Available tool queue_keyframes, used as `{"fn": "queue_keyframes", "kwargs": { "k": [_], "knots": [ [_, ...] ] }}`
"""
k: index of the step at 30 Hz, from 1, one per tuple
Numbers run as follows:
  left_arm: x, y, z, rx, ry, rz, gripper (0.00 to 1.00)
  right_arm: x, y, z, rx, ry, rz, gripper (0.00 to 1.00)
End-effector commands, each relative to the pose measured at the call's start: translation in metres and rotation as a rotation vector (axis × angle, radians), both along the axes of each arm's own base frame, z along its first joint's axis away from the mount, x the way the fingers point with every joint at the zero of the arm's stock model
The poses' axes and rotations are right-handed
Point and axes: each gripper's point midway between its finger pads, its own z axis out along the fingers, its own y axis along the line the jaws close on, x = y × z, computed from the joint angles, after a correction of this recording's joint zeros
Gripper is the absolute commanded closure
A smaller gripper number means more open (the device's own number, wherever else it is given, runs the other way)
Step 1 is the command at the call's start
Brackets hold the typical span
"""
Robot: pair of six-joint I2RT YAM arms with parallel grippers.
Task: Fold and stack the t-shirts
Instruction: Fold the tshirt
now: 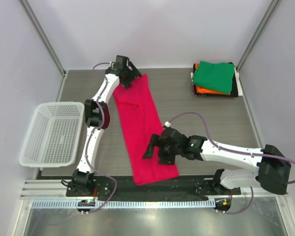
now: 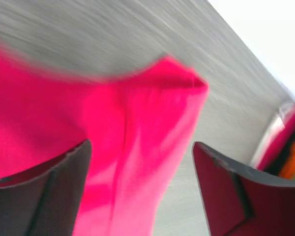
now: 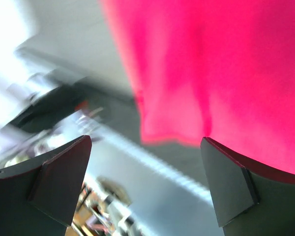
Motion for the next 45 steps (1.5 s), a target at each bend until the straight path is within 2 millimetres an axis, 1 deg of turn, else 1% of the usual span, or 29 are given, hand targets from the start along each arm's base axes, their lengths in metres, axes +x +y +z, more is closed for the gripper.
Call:
{"fn": "queue_keyframes", "kwargs": {
  "k": [1, 2, 3, 5, 6, 8, 9, 11, 12, 13, 14, 17, 18, 19, 20, 22, 23, 24, 25, 26, 28, 30, 32, 33, 34, 35, 36, 39, 45],
  "knots": [
    [-0.017, -0.052, 0.113, -0.146, -0.210, -0.209, 0.13, -0.001, 0.034, 0.066, 0.085, -0.079, -0.023, 0.00],
    [-0.030, -0.048, 0.138, -0.131, -0.286, -0.230, 0.10, 0.001, 0.040, 0.077, 0.094, -0.107, 0.000, 0.00],
    [-0.039, -0.043, 0.153, -0.109, -0.316, -0.237, 0.07, 0.006, 0.040, 0.081, 0.081, -0.137, 0.008, 0.00],
    [-0.053, -0.036, 0.177, -0.062, -0.351, -0.273, 0.05, 0.025, 0.035, 0.082, 0.003, -0.253, 0.022, 0.00],
    [-0.069, -0.030, 0.205, -0.022, -0.379, -0.313, 0.05, 0.037, 0.035, 0.084, -0.026, -0.276, 0.018, 0.00],
    [-0.088, -0.022, 0.229, 0.023, -0.402, -0.347, 0.03, 0.053, 0.035, 0.085, -0.065, -0.334, 0.062, 0.00],
    [-0.105, -0.008, 0.249, 0.086, -0.423, -0.349, 0.02, 0.072, 0.035, 0.085, -0.084, -0.345, 0.047, 0.00],
    [-0.124, 0.010, 0.267, 0.151, -0.431, -0.317, 0.02, 0.089, 0.034, 0.088, -0.106, -0.382, 0.081, 0.00],
    [-0.137, 0.019, 0.267, 0.183, -0.404, -0.310, 0.02, 0.105, 0.032, 0.097, -0.097, -0.397, 0.064, 0.00],
    [-0.155, 0.036, 0.278, 0.225, -0.404, -0.267, 0.02, 0.113, 0.032, 0.094, -0.106, -0.395, 0.067, 0.00],
    [-0.167, 0.041, 0.276, 0.239, -0.380, -0.261, 0.02, 0.118, 0.028, 0.095, -0.114, -0.407, 0.074, 0.00],
    [-0.226, 0.061, 0.238, 0.253, -0.211, -0.243, 0.03, 0.130, 0.007, 0.091, -0.131, -0.406, 0.034, 0.00],
    [-0.242, 0.062, 0.224, 0.246, -0.167, -0.244, 0.04, 0.127, -0.003, 0.078, -0.156, -0.384, 0.031, 0.01],
    [-0.275, 0.064, 0.196, 0.230, -0.093, -0.242, 0.05, 0.126, -0.012, 0.077, -0.160, -0.379, 0.015, 0.02],
    [-0.289, 0.062, 0.185, 0.223, -0.073, -0.251, 0.05, 0.116, -0.024, 0.058, -0.199, -0.342, 0.017, 0.03],
    [-0.326, 0.051, 0.160, 0.216, -0.016, -0.283, 0.06, 0.101, -0.036, 0.042, -0.219, -0.290, 0.014, 0.07],
    [-0.353, 0.053, 0.140, 0.196, 0.037, -0.261, 0.06, 0.085, -0.049, 0.024, -0.240, -0.250, 0.015, 0.07],
    [-0.374, 0.043, 0.129, 0.183, 0.055, -0.288, 0.06, 0.072, -0.050, 0.018, -0.217, -0.208, 0.023, 0.09],
    [-0.389, 0.040, 0.120, 0.168, 0.068, -0.293, 0.06, 0.061, -0.055, 0.012, -0.213, -0.188, 0.022, 0.11],
    [-0.413, 0.042, 0.103, 0.129, 0.095, -0.257, 0.07, 0.042, -0.065, -0.002, -0.224, -0.170, 0.036, 0.12],
    [-0.438, 0.033, 0.089, 0.095, 0.095, -0.278, 0.08, 0.024, -0.071, -0.010, -0.201, -0.139, 0.020, 0.17],
    [-0.469, 0.036, 0.067, 0.058, 0.133, -0.269, 0.11, 0.001, -0.078, -0.017, -0.176, -0.129, 0.030, 0.22],
    [-0.486, 0.038, 0.056, 0.037, 0.145, -0.274, 0.12, -0.014, -0.079, -0.025, -0.144, -0.108, 0.014, 0.29],
    [-0.501, 0.039, 0.046, 0.015, 0.160, -0.275, 0.13, -0.021, -0.075, -0.022, -0.116, -0.117, 0.029, 0.30],
    [-0.507, 0.039, 0.041, 0.007, 0.168, -0.278, 0.14, -0.025, -0.073, -0.022, -0.102, -0.112, 0.016, 0.31],
    [-0.516, 0.038, 0.039, -0.008, 0.165, -0.296, 0.16, -0.033, -0.075, -0.029, -0.106, -0.107, 0.029, 0.32],
    [-0.524, 0.042, 0.024, -0.005, 0.207, -0.278, 0.17, -0.036, -0.074, -0.031, -0.105, -0.102, 0.034, 0.32],
    [-0.543, 0.040, 0.010, -0.025, 0.239, -0.300, 0.22, -0.044, -0.071, -0.044, -0.087, -0.075, 0.039, 0.36],
    [-0.561, 0.042, -0.009, -0.022, 0.264, -0.260, 0.27, -0.049, -0.070, -0.061, -0.076, -0.059, 0.028, 0.53]
  ]
}}
